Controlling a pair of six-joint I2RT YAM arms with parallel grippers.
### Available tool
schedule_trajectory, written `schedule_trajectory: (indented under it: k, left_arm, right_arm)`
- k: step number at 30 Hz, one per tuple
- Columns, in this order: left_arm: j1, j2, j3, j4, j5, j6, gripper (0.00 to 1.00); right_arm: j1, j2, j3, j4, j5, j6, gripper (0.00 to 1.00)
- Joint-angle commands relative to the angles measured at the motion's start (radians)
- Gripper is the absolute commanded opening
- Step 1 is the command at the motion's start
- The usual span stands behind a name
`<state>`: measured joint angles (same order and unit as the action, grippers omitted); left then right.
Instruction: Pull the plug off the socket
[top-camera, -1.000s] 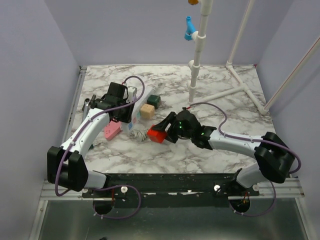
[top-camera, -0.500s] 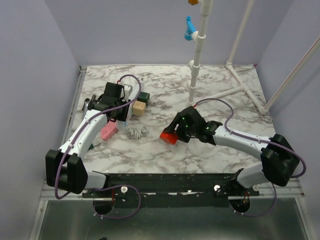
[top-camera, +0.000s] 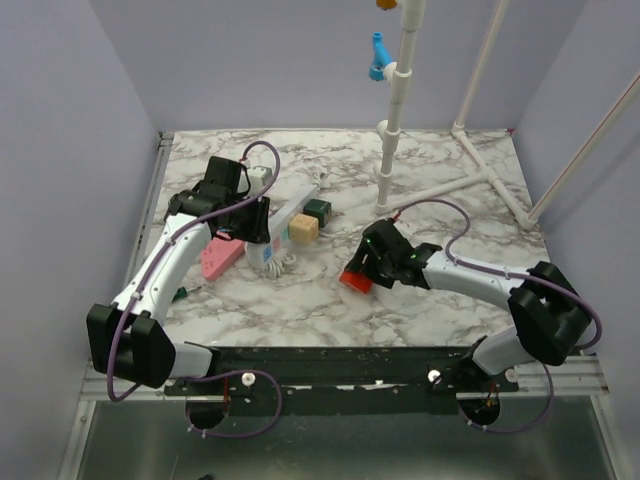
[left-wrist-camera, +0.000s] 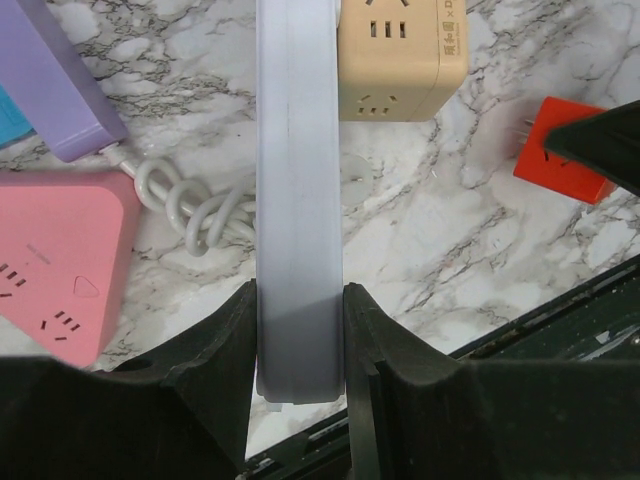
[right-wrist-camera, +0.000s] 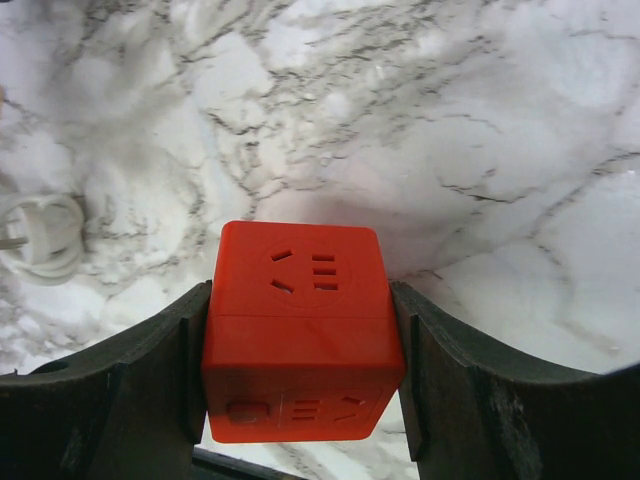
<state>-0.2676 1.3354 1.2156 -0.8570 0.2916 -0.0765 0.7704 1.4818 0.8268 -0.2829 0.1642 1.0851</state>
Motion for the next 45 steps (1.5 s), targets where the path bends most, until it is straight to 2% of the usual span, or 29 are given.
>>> schedule_trajectory:
  k: [1, 4, 5, 6, 10, 13, 18, 26, 32, 37, 41, 45]
  left_arm:
    - [0.008, -0.020, 0.029, -0.014, 0.098, -0.012, 0.00]
    - [0.014, -0.016, 0.028, -0.014, 0.095, -0.008, 0.00]
    - [0.016, -0.015, 0.029, -0.014, 0.093, -0.007, 0.00]
    - [0.020, -0.012, 0.031, -0.016, 0.092, -0.008, 0.00]
    - [0.036, -0.004, 0.040, -0.023, 0.105, 0.001, 0.00]
    - [0.047, 0.012, 0.052, -0.041, 0.124, 0.004, 0.00]
    - [0.065, 0.012, 0.054, -0.041, 0.136, 0.004, 0.00]
    - [0.082, 0.009, 0.066, -0.052, 0.153, 0.008, 0.00]
    - [0.082, 0.013, 0.099, -0.074, 0.167, 0.003, 0.00]
    - [0.084, 0.005, 0.123, -0.080, 0.199, -0.010, 0.00]
    - [0.084, 0.005, 0.121, -0.065, 0.214, -0.027, 0.00]
    - [0.084, -0.002, 0.088, -0.042, 0.196, -0.040, 0.00]
  right_arm:
    - [-0.005, -0.041, -0.044, 0.033, 0.067, -0.022, 0.09]
    - [-0.006, -0.064, -0.071, 0.019, 0.082, -0.009, 0.54]
    - [-0.006, -0.074, -0.077, 0.011, 0.093, -0.003, 0.64]
    - [-0.006, -0.082, -0.082, -0.001, 0.102, 0.002, 0.70]
    - [-0.005, -0.103, -0.077, -0.038, 0.120, 0.004, 0.83]
    - [-0.006, -0.114, -0.052, -0.078, 0.140, -0.002, 1.00]
    - [-0.005, -0.125, -0.003, -0.149, 0.173, -0.012, 1.00]
    - [-0.006, -0.194, 0.099, -0.398, 0.295, -0.012, 1.00]
    - [-0.006, -0.261, 0.079, -0.421, 0.260, 0.011, 1.00]
    - [-0.006, -0.270, 0.171, -0.245, 0.140, -0.048, 1.00]
    - [-0.006, -0.076, 0.370, -0.133, -0.020, -0.052, 1.00]
    - [-0.006, 0.112, 0.465, -0.032, -0.157, 0.092, 1.00]
